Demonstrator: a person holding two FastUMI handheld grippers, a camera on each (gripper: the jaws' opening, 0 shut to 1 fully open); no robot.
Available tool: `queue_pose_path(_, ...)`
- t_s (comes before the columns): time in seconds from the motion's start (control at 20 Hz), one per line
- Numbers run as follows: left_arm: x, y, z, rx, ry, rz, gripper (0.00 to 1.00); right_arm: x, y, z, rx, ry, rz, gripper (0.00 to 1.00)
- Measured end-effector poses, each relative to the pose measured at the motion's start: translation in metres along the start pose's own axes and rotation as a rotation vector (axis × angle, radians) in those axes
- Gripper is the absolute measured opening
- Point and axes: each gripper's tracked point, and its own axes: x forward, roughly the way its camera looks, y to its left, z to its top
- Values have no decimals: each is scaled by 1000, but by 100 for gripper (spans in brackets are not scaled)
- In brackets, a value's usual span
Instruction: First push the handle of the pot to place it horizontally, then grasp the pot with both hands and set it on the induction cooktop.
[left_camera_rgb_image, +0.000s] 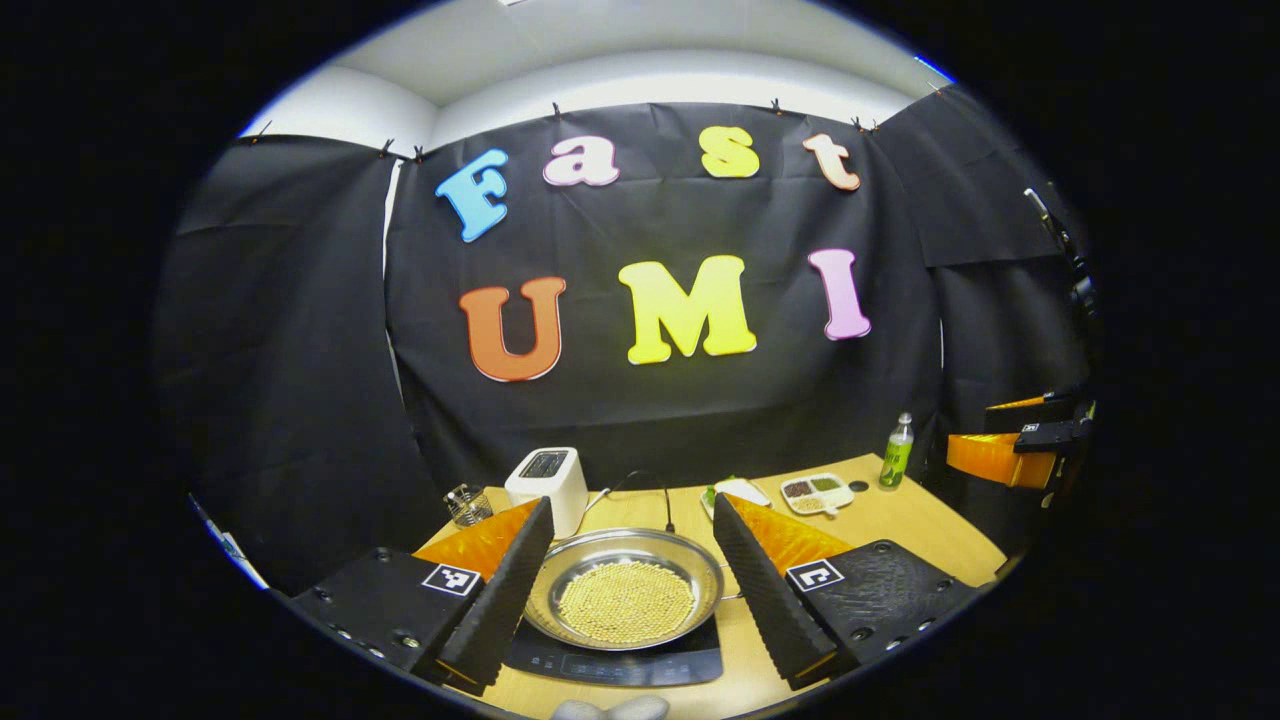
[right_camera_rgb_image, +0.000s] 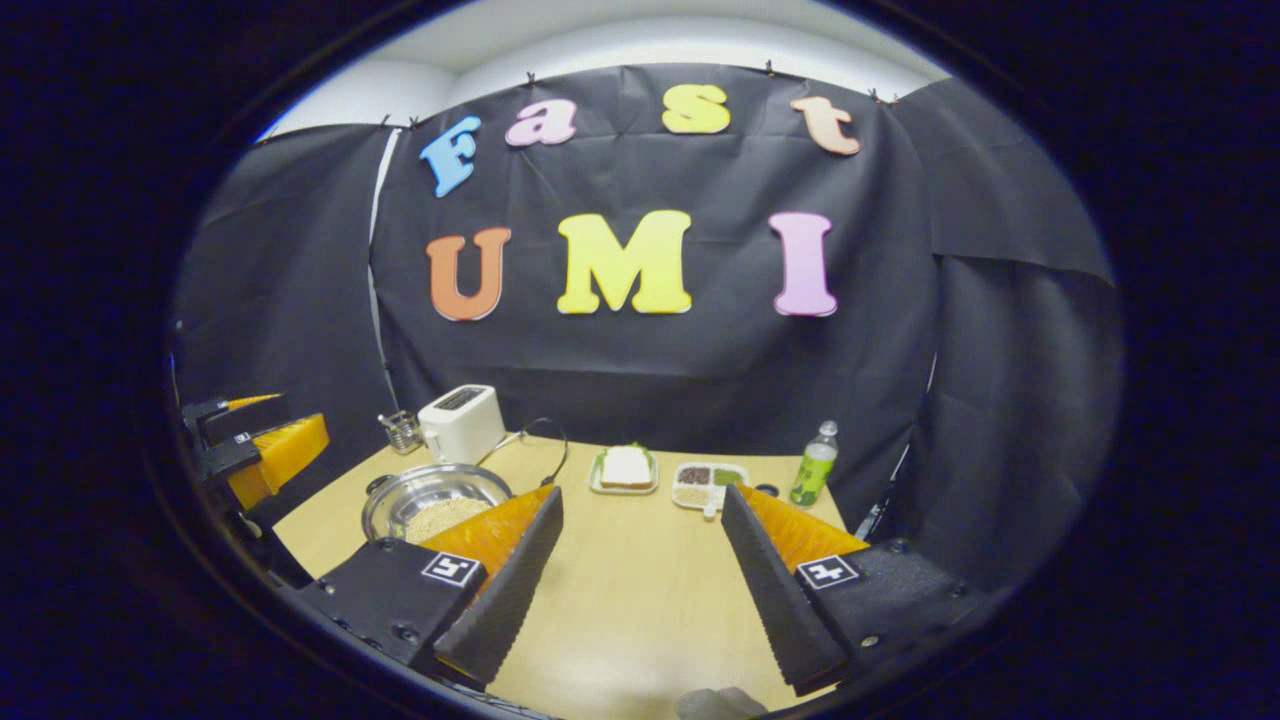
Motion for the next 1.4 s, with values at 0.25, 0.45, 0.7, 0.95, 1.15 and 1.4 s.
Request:
queue_pose_path(0.25,-42,-50,49,-11,-87,10,96,-66,-72,43,-1,-122,-49,100)
queue_pose_path(0.45,-67,-86,64,-37,-93,-1,96,-108,-111,57,25,-178,-76,100)
queue_pose_path(0.7,-83,-113,76,-37,-105,-10,96,-136,-141,60,2,-219,-108,100)
queue_pose_path(0.95,-85,-130,79,-40,-102,-20,96,-144,-150,60,10,-217,-110,100)
queue_pose_path(1.15,-83,-127,76,-41,-89,-13,96,-144,-154,60,4,-218,-111,100)
queue_pose_path(1.4,-80,-125,80,-43,-83,-9,96,-139,-156,56,10,-198,-109,100)
